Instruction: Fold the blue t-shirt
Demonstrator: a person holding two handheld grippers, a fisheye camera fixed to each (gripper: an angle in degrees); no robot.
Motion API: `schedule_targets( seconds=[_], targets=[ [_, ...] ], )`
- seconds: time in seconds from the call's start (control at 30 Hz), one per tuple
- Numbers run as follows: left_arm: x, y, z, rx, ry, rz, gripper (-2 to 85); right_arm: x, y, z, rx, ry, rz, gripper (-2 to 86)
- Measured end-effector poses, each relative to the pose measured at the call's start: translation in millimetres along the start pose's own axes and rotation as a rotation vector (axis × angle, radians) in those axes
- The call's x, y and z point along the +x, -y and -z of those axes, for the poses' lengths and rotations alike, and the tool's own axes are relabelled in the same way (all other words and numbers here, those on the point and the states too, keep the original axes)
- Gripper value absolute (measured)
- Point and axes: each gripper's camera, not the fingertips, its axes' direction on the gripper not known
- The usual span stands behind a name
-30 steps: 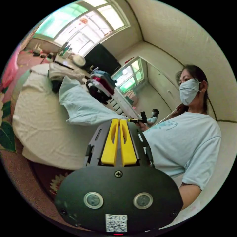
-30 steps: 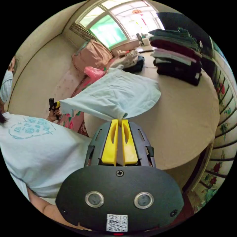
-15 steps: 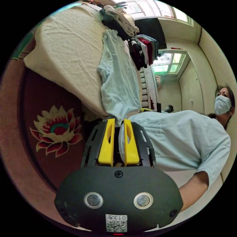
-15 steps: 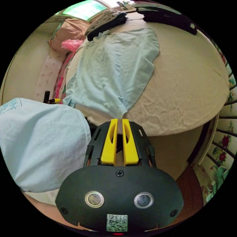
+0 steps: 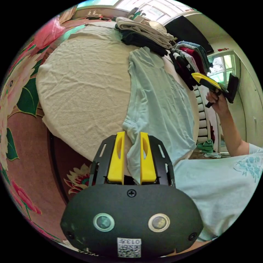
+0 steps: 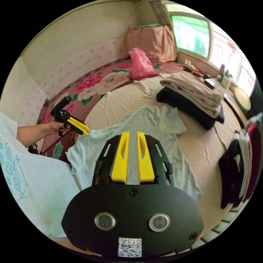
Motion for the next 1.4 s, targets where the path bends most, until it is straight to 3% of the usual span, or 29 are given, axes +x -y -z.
schedule_targets(
  seconds=[0.17, 0.3, 0.57, 0.83, 0.93, 1.07, 1.23, 1.4],
  targets=[
    [18.5, 3.0, -12.3, -0.004, 0.066, 0.019, 8.7, -43.5, 52.0, -124.4, -0.163, 0.027, 0.309, 6.2],
    [20.8, 5.5, -14.6, 0.001, 0.031, 0.043, 8.7, -78.6, 41.5, -202.0, -0.29, 0.02, 0.516, 6.2],
    [29.4, 12.4, -23.1, -0.002, -0.034, 0.064, 7.5, -117.1, -16.4, -285.8, -0.447, 0.005, 0.68, 5.6],
    [44.0, 5.6, -27.8, -0.008, -0.003, 0.09, 1.5, -140.3, -52.0, -308.2, -0.495, -0.035, 0.735, 2.3],
    [57.5, -8.6, -12.1, 0.079, 0.041, 0.087, 1.1, -145.2, -51.4, -291.5, -0.364, -0.046, 0.741, 2.0],
    [68.0, -32.9, -4.4, 0.171, 0.169, 0.109, 1.3, -135.8, -34.0, -288.5, -0.264, -0.014, 0.642, 2.5],
    [54.7, -33.3, -21.6, 0.133, 0.125, 0.164, 2.6, -115.6, -24.8, -316.7, -0.293, 0.027, 0.51, 5.0],
    [46.9, -47.8, -8.7, 0.15, 0.15, 0.216, 5.6, -54.3, -0.4, -249.0, -0.124, 0.057, 0.351, 7.3]
  ],
)
